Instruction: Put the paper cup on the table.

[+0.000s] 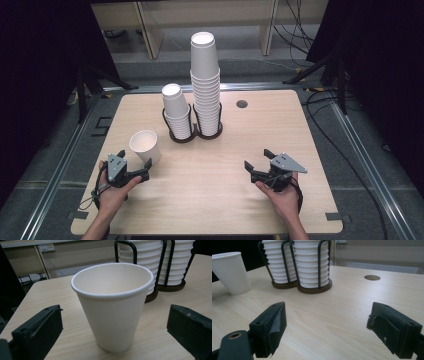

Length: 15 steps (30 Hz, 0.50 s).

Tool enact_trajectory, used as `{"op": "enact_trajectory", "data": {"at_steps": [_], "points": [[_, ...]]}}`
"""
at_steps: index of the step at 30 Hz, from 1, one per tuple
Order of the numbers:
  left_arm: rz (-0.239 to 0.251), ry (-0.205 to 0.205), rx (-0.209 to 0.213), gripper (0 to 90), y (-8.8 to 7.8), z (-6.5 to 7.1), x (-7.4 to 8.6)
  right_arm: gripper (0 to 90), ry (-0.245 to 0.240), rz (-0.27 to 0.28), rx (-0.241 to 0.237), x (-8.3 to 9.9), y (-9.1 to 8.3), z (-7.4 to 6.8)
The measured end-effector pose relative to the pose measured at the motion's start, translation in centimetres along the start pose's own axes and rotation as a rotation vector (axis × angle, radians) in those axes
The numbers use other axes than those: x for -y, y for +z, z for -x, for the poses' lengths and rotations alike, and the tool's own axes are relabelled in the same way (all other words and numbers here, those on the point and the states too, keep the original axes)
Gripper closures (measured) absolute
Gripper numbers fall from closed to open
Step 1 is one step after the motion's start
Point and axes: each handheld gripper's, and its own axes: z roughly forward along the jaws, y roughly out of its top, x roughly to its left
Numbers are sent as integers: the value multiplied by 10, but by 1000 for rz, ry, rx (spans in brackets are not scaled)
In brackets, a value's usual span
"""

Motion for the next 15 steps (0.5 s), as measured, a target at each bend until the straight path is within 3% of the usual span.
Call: {"op": "enact_trajectory", "data": {"at_steps": [2,4,6,12,13,15], "points": [[-2,7,3,0,-4,0,3,149,-19,-5,9,0,0,1],[-5,4,-3,0,-9,-1,6,149,10,-26,12,0,-3,-1],[-13,0,-4,0,-14,-1,9,149,-16,-4,0,0,-1,1],[-19,7,-6,0,-24,-2,17,149,12,-14,-5,0,-1,-1],[-17,2,-10,0,-25,-2,19,149,-11,0,6,0,0,0],[-8,0,-21,0,-29,-1,23,149,-11,-6,-1,1,0,0]]}}
